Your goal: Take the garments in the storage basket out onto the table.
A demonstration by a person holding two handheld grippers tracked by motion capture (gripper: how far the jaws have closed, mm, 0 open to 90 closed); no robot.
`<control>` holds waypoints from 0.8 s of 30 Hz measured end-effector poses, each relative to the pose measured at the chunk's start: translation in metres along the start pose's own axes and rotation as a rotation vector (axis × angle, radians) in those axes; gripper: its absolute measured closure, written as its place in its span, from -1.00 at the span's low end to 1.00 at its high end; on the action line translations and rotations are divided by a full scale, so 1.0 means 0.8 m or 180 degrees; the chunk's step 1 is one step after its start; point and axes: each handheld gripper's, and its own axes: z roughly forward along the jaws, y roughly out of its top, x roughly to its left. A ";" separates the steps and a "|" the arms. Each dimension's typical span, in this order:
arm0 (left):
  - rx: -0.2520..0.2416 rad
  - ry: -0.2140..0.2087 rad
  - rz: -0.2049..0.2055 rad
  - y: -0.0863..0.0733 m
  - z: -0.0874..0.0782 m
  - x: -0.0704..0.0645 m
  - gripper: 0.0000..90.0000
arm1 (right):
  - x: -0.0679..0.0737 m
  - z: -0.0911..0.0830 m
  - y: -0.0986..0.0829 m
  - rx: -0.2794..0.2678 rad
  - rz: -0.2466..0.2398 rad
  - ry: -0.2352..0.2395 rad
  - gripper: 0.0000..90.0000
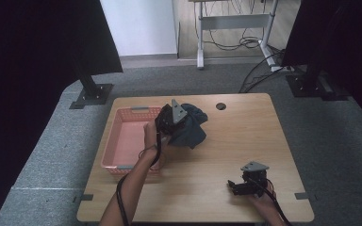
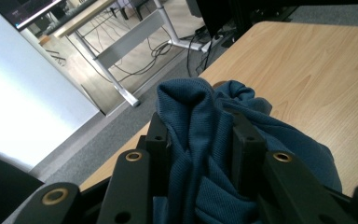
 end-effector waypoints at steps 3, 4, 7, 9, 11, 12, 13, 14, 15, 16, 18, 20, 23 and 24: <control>0.0015 0.0022 -0.0017 -0.004 0.005 0.000 0.46 | 0.000 0.000 0.000 0.0000 0.0000 0.0001 -0.97; 0.0020 0.0030 -0.0018 -0.005 0.005 0.000 0.46 | 0.000 0.000 0.000 0.0003 0.0005 0.0003 -0.97; 0.0035 0.0047 -0.0014 -0.007 0.009 -0.002 0.46 | 0.000 0.000 0.000 0.0000 -0.0002 0.0002 -0.97; 0.0049 0.0031 -0.0004 -0.009 0.012 -0.004 0.46 | 0.000 0.000 0.000 0.0000 -0.0003 0.0001 -0.97; 0.0070 0.0013 0.0012 -0.009 0.015 -0.007 0.46 | 0.000 0.000 0.000 -0.0001 -0.0005 0.0001 -0.97; 0.0078 0.0005 0.0023 -0.010 0.016 -0.008 0.46 | 0.000 0.000 0.000 -0.0001 -0.0004 0.0001 -0.97; 0.0076 -0.0002 0.0024 -0.010 0.017 -0.010 0.46 | 0.000 0.000 0.000 0.0000 -0.0004 0.0001 -0.97; 0.0083 -0.0011 0.0039 -0.009 0.018 -0.012 0.45 | 0.000 0.000 0.000 0.0000 -0.0002 0.0004 -0.97; 0.0085 -0.0017 0.0048 -0.009 0.020 -0.015 0.45 | 0.000 0.000 0.000 0.0000 -0.0004 0.0003 -0.97; 0.0089 -0.0027 0.0060 -0.009 0.021 -0.017 0.45 | 0.000 0.000 0.000 0.0000 -0.0006 0.0003 -0.97; 0.0098 -0.0039 0.0077 -0.008 0.024 -0.021 0.45 | 0.000 0.000 0.000 0.0000 -0.0007 0.0002 -0.97; 0.0114 -0.0058 0.0105 -0.007 0.027 -0.025 0.45 | 0.000 0.000 0.000 -0.0003 -0.0011 0.0001 -0.97; 0.0128 -0.0087 0.0108 -0.008 0.031 -0.031 0.45 | 0.000 0.000 0.000 -0.0002 -0.0009 0.0003 -0.96; 0.0136 -0.0099 0.0113 -0.008 0.032 -0.032 0.44 | 0.000 0.000 0.000 -0.0001 -0.0009 0.0004 -0.96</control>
